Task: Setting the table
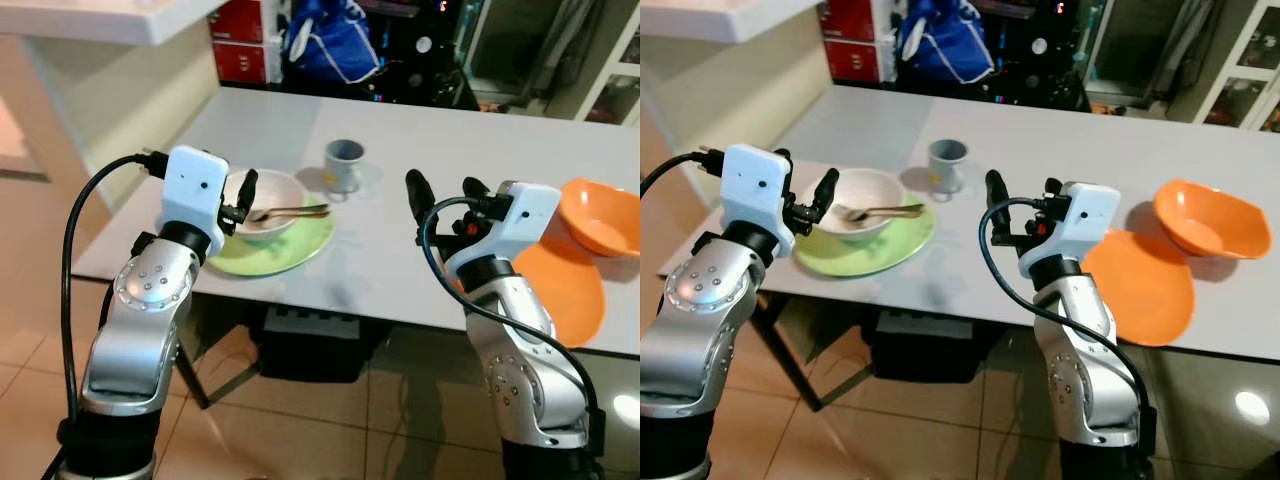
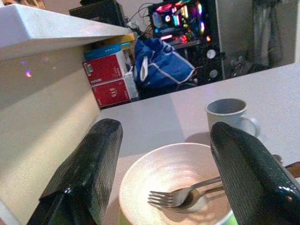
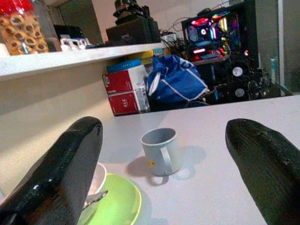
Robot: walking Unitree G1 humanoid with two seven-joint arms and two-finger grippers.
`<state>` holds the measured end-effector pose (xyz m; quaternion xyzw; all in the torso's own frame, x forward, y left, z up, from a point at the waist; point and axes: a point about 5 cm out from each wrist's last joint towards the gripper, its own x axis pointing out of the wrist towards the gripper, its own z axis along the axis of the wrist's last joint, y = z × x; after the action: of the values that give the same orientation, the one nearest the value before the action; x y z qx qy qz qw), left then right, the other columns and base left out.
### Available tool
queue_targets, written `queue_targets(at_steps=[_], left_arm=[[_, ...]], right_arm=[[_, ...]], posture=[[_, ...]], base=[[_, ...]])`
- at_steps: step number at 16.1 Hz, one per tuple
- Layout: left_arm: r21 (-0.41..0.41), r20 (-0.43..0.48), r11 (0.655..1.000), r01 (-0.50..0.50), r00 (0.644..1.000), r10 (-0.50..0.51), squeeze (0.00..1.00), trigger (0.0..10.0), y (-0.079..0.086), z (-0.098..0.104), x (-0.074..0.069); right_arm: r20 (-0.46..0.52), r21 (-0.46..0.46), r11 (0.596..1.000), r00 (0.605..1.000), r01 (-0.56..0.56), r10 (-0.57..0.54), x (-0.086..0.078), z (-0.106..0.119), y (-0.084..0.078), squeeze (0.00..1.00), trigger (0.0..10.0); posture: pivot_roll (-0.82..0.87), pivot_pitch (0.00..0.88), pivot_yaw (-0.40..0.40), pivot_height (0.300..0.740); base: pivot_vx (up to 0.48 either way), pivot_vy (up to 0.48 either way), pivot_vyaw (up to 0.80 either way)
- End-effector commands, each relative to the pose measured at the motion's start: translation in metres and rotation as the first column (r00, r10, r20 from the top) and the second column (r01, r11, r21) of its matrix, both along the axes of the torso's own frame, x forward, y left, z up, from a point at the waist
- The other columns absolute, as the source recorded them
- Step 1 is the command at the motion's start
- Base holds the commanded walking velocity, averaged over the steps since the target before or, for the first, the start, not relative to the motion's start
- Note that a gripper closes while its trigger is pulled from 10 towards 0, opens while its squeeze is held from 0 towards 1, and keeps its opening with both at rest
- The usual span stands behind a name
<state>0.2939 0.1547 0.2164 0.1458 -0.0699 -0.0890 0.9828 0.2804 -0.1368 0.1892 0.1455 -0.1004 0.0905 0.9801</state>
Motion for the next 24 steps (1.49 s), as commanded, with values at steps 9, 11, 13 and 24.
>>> queue_targets(at_steps=[9, 11, 13, 24], left_arm=[[-0.004, 0.012, 1.0, -0.016, 1.0, 0.016, 0.0, 10.0, 0.002, 0.001, 0.003], [-0.003, 0.008, 1.0, -0.015, 1.0, 0.015, 0.0, 10.0, 0.002, 0.0, 0.005], [-0.008, 0.015, 1.0, -0.011, 1.0, 0.012, 0.0, 10.0, 0.0, 0.003, 0.005], [-0.005, 0.013, 0.999, -0.043, 0.999, 0.043, 0.0, 10.0, 0.006, 0.001, 0.007]], right_arm=[[-0.05, -0.015, 1.0, 0.999, -0.005, 0.004, 0.005, -0.005, 0.003, 0.0, 10.0], [-0.057, -0.021, 1.0, 0.998, -0.008, 0.007, 0.004, -0.006, 0.004, 0.0, 10.0], [-0.066, -0.019, 1.0, 0.998, -0.006, 0.005, 0.005, -0.008, 0.002, 0.0, 10.0], [-0.094, -0.026, 0.999, 0.995, -0.034, 0.031, 0.009, -0.01, 0.008, 0.0, 10.0]], posture=[[0.02, 0.0, -0.008, 0.74], [0.02, 0.0, -0.009, 0.74], [0.04, 0.0, -0.024, 0.74], [0.04, 0.0, -0.036, 0.74]], base=[[0.0, 0.348, -0.16], [0.0, 0.418, 0.0], [0.0, 0.439, 0.0], [0.0, 0.463, -0.04]])
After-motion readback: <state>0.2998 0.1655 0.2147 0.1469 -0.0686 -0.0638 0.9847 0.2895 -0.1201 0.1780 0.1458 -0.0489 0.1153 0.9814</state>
